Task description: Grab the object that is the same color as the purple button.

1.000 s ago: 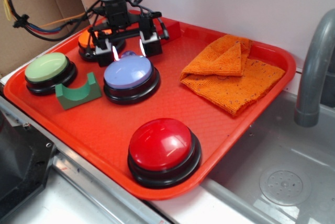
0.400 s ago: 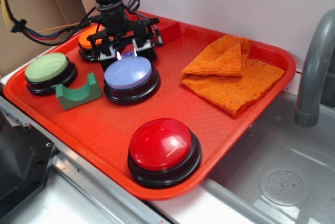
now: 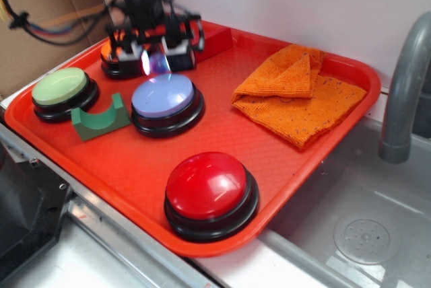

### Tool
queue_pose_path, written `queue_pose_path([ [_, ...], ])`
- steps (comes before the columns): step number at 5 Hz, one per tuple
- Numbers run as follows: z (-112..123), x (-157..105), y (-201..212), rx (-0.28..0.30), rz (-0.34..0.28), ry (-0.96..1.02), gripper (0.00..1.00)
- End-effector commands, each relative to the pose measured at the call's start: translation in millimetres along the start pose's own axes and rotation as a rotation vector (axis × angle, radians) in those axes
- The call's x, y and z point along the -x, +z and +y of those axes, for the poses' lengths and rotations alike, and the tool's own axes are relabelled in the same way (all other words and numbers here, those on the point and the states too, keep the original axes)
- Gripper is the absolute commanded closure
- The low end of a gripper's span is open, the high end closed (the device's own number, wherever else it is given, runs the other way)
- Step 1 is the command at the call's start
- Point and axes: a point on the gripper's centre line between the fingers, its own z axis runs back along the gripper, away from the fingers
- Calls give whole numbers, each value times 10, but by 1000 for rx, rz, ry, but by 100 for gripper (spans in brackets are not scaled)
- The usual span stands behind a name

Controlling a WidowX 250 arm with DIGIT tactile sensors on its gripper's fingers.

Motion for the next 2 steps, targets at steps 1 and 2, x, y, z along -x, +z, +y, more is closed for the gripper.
queue_pose_path([
  [1, 8, 258, 720, 29, 16, -380, 100],
  [2, -19, 598, 750, 50, 48, -596, 100],
])
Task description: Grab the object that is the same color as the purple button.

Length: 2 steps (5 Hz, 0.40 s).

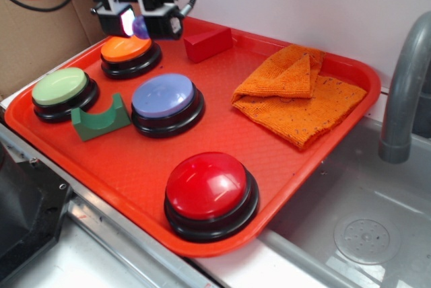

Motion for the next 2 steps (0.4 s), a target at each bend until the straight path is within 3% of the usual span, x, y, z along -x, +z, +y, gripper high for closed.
queue_pose_path([
  [1, -185, 477, 87, 46, 10, -321, 100],
  [2, -265, 643, 22, 40, -2, -311, 100],
])
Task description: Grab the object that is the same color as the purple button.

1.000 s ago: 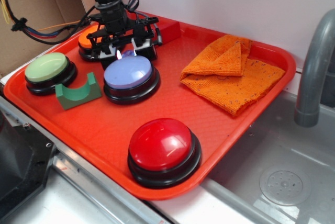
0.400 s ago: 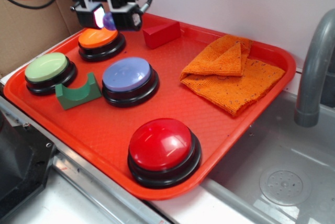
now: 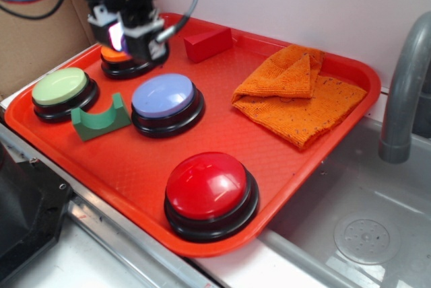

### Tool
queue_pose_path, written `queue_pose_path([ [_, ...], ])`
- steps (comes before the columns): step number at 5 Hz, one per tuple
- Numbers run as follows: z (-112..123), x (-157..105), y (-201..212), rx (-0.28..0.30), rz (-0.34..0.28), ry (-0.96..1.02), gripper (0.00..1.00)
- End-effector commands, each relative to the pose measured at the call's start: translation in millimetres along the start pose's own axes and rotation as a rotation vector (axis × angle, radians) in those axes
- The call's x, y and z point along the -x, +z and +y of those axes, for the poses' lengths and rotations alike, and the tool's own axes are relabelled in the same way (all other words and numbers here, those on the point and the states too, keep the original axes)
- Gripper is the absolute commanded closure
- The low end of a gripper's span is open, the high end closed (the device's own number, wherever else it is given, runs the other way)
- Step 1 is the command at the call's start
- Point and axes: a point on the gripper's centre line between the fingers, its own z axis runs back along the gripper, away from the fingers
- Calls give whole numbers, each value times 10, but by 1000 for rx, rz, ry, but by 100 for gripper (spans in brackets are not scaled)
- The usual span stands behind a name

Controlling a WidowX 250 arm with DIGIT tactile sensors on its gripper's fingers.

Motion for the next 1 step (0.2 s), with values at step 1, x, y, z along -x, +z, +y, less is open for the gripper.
queue_pose_path([
  [1, 53, 142, 98, -1, -63, 95, 95],
])
